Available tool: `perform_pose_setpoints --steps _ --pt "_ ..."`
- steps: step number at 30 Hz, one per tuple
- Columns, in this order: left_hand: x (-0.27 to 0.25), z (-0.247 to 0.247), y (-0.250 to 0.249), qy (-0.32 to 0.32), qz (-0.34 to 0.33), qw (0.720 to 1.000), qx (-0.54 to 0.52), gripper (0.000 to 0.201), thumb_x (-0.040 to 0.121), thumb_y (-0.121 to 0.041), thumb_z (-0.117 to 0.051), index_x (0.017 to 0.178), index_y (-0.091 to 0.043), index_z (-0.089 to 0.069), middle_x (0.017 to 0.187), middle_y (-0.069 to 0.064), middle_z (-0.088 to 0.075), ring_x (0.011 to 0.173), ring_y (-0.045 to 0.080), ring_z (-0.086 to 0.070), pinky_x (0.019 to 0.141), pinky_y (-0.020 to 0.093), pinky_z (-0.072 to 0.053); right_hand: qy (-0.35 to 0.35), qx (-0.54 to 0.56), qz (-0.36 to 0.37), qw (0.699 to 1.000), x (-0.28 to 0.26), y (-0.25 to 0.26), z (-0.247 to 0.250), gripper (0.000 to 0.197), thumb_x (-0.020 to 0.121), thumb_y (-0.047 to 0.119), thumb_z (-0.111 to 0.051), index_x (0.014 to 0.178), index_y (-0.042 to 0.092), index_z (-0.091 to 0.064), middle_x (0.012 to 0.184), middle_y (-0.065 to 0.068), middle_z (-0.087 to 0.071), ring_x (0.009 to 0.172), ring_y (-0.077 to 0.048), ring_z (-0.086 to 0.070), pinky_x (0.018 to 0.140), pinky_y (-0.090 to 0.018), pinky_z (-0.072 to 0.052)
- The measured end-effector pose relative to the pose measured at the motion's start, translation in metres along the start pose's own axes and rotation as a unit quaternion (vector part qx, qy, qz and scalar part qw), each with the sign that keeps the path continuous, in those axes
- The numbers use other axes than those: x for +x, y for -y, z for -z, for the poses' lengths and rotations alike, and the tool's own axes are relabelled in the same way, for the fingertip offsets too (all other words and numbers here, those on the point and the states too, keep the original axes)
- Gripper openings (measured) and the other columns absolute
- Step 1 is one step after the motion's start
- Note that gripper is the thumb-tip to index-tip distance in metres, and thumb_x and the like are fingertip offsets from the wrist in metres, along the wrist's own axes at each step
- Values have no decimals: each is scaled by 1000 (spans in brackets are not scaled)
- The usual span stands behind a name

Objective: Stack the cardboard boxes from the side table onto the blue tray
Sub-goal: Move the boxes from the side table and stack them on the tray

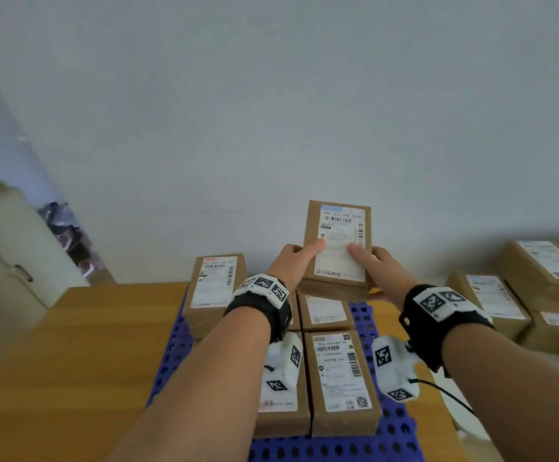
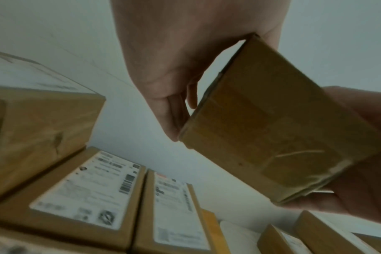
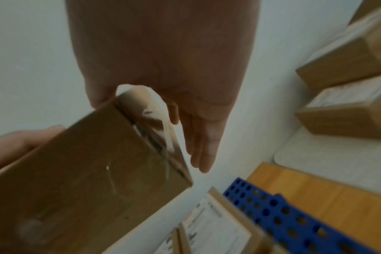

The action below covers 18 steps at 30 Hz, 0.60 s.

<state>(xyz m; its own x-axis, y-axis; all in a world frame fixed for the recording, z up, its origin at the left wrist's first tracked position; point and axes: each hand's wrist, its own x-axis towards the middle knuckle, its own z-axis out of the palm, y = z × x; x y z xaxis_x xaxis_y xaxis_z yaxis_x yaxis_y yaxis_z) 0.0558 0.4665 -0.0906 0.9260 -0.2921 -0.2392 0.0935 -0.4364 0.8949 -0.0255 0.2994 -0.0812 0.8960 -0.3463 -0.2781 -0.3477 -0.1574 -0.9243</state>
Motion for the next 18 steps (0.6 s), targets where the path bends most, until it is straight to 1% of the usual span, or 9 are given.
perform_pose_setpoints --steps 2,4,6,8,10,12,13,16,18 --pt "2 25 2 13 -1 1000 28 102 49 -92 -49 118 -17 -61 111 3 -70 100 25 -67 95 46 -52 10 36 -10 999 12 5 -25 69 83 66 -58 135 22 -47 117 -2 -67 101 -24 -67 88 -49 -56" --pt "2 47 4 19 2 998 61 99 53 -91 -44 115 -17 -64 109 3 -70 99 25 -67 95 45 -52 12 57 -18 998 19 9 -48 66 82 65 -59 132 23 -51 113 0 -70 100 -22 -68 86 -45 -56" --pt "5 65 9 11 -8 995 102 85 69 -85 -42 107 -14 -67 104 3 -71 97 27 -67 93 44 -52 13 67 -32 997 22 10 -66 61 85 62 -59 131 22 -53 112 -1 -70 101 -23 -68 84 -43 -57" --pt "12 78 18 -6 -23 991 131 63 85 -71 -44 99 -13 -65 98 2 -70 95 28 -67 90 44 -53 17 59 -48 997 23 11 -78 54 89 58 -56 128 21 -54 113 -2 -69 102 -24 -66 88 -45 -56" --pt "20 87 29 -20 -31 988 148 51 91 -63 -46 104 -16 -62 99 0 -68 93 24 -65 90 43 -54 20 45 -63 997 25 9 -89 47 91 54 -55 125 21 -55 113 -4 -68 104 -25 -65 91 -47 -55" --pt "27 92 39 -34 -38 987 151 46 92 -59 -48 107 -17 -61 102 0 -68 94 25 -67 89 43 -54 25 30 -68 997 30 5 -95 45 92 52 -55 124 20 -55 113 -3 -68 104 -24 -64 93 -48 -54" --pt "30 94 44 -39 -38 987 154 44 92 -56 -49 110 -17 -61 106 0 -68 98 26 -67 91 43 -54 26 24 -68 997 33 3 -98 45 92 51 -56 124 19 -56 113 -3 -68 104 -24 -65 94 -49 -53" --pt "37 95 56 -52 -46 980 187 48 94 -45 -54 133 -16 -55 131 1 -59 115 19 -59 97 34 -49 23 32 -92 995 43 -6 -104 43 93 48 -56 123 18 -58 113 -5 -69 105 -26 -64 97 -51 -51" --pt "42 95 62 -58 -58 974 210 51 92 -42 -60 137 -18 -52 135 1 -55 116 18 -58 99 33 -48 23 39 -117 992 49 -12 -108 43 93 48 -56 124 18 -59 112 -5 -69 105 -27 -63 97 -51 -50"
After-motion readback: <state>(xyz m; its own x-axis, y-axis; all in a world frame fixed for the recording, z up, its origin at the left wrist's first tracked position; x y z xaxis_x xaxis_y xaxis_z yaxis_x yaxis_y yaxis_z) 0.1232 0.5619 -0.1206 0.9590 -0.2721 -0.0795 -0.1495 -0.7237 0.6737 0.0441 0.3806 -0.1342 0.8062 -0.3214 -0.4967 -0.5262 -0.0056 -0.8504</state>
